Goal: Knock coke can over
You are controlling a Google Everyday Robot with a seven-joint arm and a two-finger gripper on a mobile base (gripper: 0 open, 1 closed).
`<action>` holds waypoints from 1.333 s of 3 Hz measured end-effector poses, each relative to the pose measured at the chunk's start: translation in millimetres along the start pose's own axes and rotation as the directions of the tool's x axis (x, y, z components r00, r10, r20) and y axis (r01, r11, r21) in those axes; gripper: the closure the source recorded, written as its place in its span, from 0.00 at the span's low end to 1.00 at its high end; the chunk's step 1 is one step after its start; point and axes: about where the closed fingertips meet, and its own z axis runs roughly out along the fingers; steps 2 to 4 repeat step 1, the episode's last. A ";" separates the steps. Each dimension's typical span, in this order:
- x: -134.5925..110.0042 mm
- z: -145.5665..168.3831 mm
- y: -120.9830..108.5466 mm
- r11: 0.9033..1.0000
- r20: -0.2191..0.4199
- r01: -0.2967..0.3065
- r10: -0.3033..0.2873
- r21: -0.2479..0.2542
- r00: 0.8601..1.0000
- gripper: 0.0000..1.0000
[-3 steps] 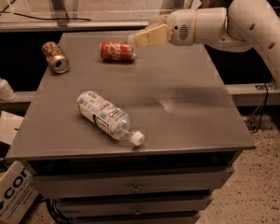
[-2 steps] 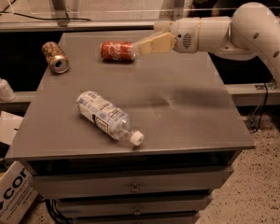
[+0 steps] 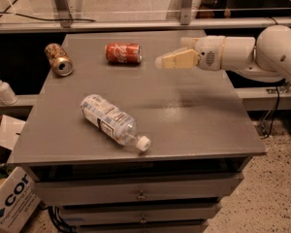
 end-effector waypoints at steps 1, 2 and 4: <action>0.3 -1.6 -1.1 1.000 0.001 -0.001 0.001 0.005 1.000 0.00; 0.3 -1.6 -1.1 1.000 0.001 -0.001 0.001 0.005 1.000 0.00; 0.3 -1.6 -1.1 1.000 0.001 -0.001 0.001 0.005 1.000 0.00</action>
Offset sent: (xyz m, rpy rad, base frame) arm 0.0000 0.0000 0.0000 0.0000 0.0000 0.0000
